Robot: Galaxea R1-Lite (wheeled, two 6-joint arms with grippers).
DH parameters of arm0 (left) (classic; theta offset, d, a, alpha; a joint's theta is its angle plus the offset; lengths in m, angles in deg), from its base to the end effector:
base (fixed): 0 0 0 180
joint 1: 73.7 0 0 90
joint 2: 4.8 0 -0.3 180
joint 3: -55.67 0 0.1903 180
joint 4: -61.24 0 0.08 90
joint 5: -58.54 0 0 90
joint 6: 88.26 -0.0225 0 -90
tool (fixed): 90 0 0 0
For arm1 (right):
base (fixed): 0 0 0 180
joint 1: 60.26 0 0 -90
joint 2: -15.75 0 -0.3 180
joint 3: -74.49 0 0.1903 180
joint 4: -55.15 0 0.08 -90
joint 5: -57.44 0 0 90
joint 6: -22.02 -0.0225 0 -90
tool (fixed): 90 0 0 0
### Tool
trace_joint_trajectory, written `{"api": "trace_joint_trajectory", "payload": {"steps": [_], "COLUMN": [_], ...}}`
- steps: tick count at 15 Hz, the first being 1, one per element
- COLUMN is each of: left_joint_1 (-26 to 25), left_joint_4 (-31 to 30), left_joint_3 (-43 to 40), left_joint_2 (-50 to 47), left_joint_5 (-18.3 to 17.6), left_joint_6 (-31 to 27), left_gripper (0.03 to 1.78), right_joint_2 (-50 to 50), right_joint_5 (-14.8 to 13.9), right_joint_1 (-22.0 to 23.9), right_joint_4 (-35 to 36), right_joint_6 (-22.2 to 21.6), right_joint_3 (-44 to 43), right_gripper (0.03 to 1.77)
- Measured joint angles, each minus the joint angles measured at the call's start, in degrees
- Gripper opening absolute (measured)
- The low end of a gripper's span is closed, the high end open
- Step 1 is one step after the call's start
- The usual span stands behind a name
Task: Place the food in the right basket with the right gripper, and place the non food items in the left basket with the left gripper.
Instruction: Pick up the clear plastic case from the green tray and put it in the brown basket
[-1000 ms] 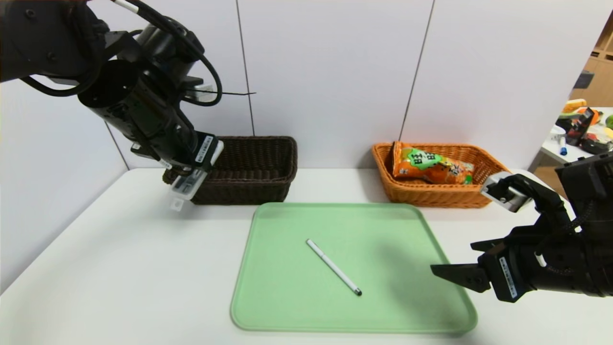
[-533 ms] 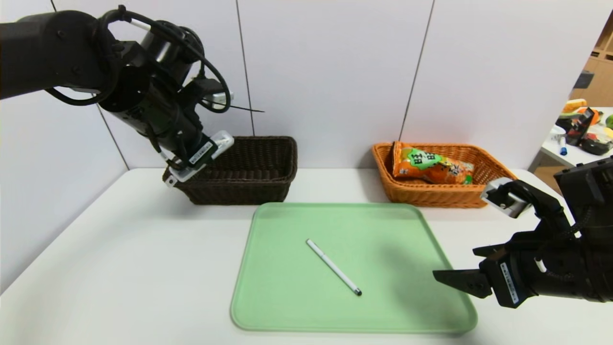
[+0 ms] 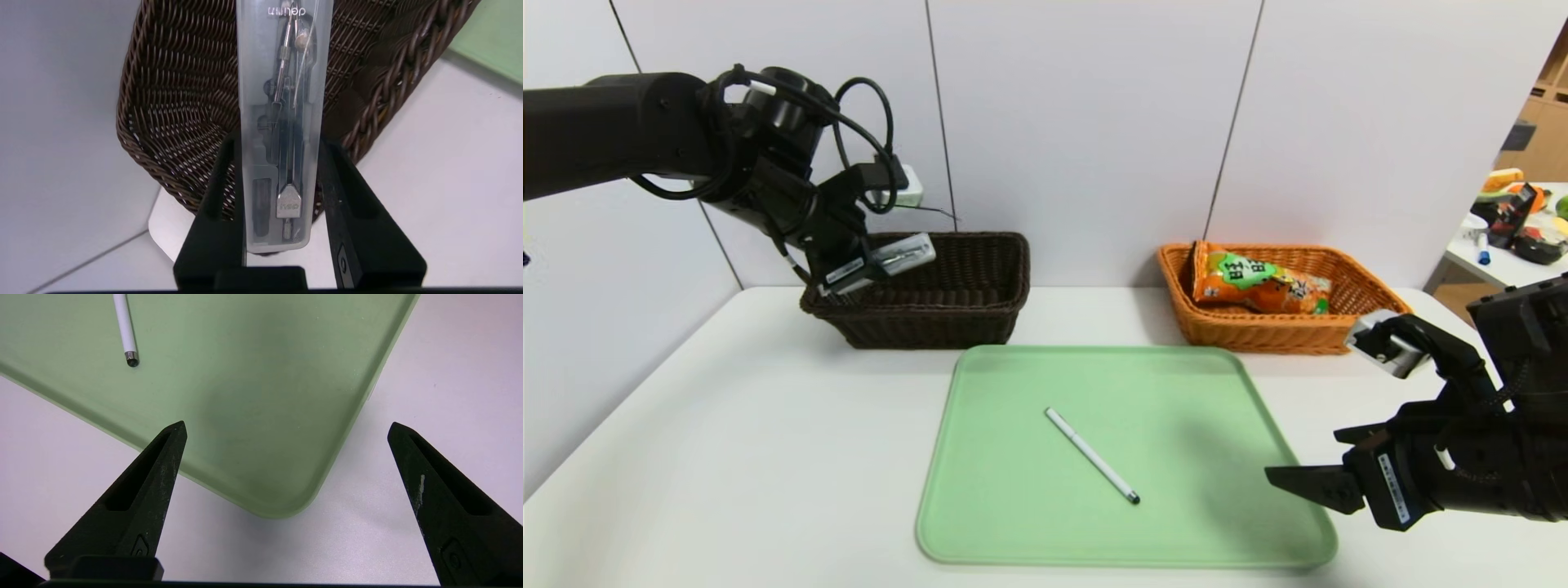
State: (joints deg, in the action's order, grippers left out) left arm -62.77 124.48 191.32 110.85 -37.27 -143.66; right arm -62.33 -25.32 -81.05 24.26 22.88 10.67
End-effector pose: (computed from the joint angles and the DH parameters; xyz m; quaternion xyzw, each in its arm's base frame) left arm 0.3759 -0.0749 0.2654 0.4421 0.2630 -0.2909 0.8067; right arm 0.1810 0.0717 0.1741 -0.0520 0.3795 0.2265 0.8955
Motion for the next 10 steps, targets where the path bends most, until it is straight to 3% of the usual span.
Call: {"api": "trace_joint_trajectory", "payload": {"steps": [4, 6, 10], "left_joint_1": [-3.33, -4.24, -4.52], "left_joint_4": [-5.67, -7.08, -9.07], "left_joint_3": [0.09, 0.17, 0.22], "left_joint_2": [2.79, 4.52, 7.89], "left_joint_5": [-8.33, -10.3, -12.43], "left_joint_6": [-11.0, -15.63, -16.02], "left_gripper": [0.55, 0.55, 0.55], "right_joint_2": [-0.37, -0.55, -0.8], "right_joint_5": [0.0, -0.02, -0.02], "right_joint_1": [-0.02, -0.02, -0.02], "right_joint_4": [0.04, 0.11, 0.5], "right_joint_6": [0.09, 0.05, 0.0], "right_joint_3": [0.22, 0.33, 1.05], "right_gripper": [1.69, 1.69, 1.69]}}
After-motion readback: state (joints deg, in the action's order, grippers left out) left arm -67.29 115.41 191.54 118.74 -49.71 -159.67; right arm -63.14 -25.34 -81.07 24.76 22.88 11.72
